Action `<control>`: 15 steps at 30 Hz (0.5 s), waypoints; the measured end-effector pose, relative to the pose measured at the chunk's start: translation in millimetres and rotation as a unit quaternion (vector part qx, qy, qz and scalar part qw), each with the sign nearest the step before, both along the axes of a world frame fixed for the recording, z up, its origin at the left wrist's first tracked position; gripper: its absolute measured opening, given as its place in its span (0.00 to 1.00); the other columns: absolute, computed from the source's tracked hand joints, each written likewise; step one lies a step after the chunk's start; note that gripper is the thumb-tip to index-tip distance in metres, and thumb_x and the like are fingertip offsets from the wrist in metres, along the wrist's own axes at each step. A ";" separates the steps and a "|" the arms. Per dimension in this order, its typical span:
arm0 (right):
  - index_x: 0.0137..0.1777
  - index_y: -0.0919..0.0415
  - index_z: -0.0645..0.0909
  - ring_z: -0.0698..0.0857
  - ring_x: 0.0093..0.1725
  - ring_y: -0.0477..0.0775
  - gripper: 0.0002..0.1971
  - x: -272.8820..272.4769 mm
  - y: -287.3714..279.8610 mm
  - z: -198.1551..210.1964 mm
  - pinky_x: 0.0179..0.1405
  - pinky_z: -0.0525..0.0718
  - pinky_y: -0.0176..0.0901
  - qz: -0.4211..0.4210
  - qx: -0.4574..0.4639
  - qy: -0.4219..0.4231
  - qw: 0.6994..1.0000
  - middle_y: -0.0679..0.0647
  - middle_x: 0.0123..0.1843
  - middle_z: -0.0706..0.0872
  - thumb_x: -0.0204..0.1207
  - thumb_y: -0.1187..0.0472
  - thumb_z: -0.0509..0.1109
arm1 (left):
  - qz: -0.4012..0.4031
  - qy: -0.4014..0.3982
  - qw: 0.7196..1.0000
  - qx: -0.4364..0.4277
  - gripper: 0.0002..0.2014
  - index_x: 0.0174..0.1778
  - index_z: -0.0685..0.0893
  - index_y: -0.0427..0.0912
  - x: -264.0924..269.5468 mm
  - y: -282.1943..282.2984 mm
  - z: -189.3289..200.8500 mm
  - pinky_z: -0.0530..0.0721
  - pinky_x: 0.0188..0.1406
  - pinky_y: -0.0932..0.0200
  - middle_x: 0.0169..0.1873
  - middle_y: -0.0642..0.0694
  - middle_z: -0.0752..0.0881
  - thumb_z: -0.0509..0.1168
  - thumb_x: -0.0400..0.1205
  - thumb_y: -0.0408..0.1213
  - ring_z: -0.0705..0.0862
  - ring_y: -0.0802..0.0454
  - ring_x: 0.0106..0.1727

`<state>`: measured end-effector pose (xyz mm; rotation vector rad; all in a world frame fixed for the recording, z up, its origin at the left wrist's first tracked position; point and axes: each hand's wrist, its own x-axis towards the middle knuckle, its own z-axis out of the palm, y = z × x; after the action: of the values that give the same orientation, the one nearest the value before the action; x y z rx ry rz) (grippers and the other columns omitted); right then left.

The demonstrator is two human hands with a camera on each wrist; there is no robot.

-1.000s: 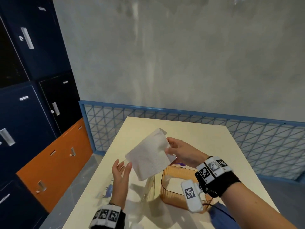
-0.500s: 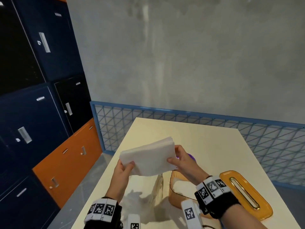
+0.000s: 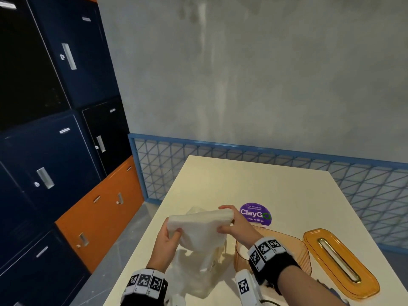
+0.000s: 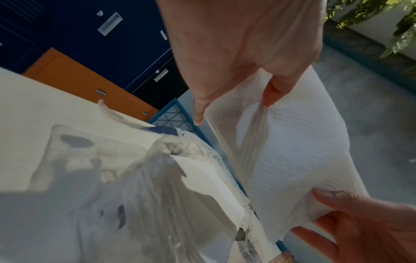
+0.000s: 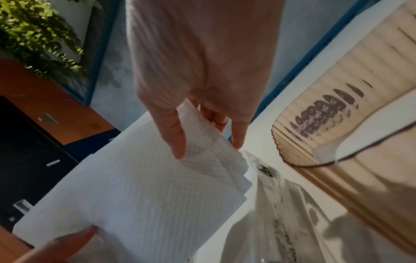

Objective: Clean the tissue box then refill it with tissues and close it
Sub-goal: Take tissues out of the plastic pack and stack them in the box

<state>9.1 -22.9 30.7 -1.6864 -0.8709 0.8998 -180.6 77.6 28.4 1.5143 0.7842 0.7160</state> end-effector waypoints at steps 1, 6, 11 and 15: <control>0.60 0.54 0.73 0.81 0.53 0.50 0.23 -0.6 1.2 -3.4 0.48 0.79 0.34 -0.003 0.003 -0.002 1.000 0.52 0.52 0.81 0.69 0.74 0.73 | 0.010 -0.004 1.000 -0.003 0.14 0.61 0.74 0.50 -0.3 1.0 -2.7 0.80 0.50 0.53 0.49 0.51 0.83 0.57 0.85 0.26 0.80 0.42 0.59; 0.58 0.62 0.76 0.82 0.55 0.51 0.19 0.4 2.0 -11.5 0.51 0.81 0.36 -0.004 0.000 0.025 1.000 0.55 0.53 0.84 0.68 0.74 0.73 | 0.048 -0.006 0.999 -0.021 0.14 0.62 0.72 0.48 1.1 5.8 -14.7 0.79 0.54 0.55 0.51 0.51 0.82 0.57 0.85 0.27 0.80 0.52 0.53; 0.66 0.53 0.69 0.82 0.51 0.52 0.31 -4.0 -0.3 -21.7 0.43 0.84 0.33 -0.001 -0.021 0.033 0.999 0.57 0.57 0.78 0.68 0.79 0.70 | 0.035 0.061 0.997 0.008 0.13 0.59 0.72 0.39 4.2 5.3 -39.3 0.78 0.44 0.63 0.49 0.43 0.81 0.56 0.82 0.22 0.80 0.41 0.55; 0.66 0.53 0.72 0.81 0.57 0.55 0.29 -9.3 1.3 -26.3 0.46 0.81 0.32 -0.003 -0.038 -0.006 0.999 0.57 0.60 0.80 0.68 0.78 0.68 | 0.041 0.075 0.996 0.015 0.14 0.60 0.70 0.45 6.0 0.3 -43.9 0.74 0.54 0.56 0.49 0.47 0.80 0.56 0.83 0.24 0.79 0.44 0.57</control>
<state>-0.1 -21.7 4.5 -1.7599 -0.8489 0.9305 -174.6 77.8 -15.4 1.5846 0.9570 0.6818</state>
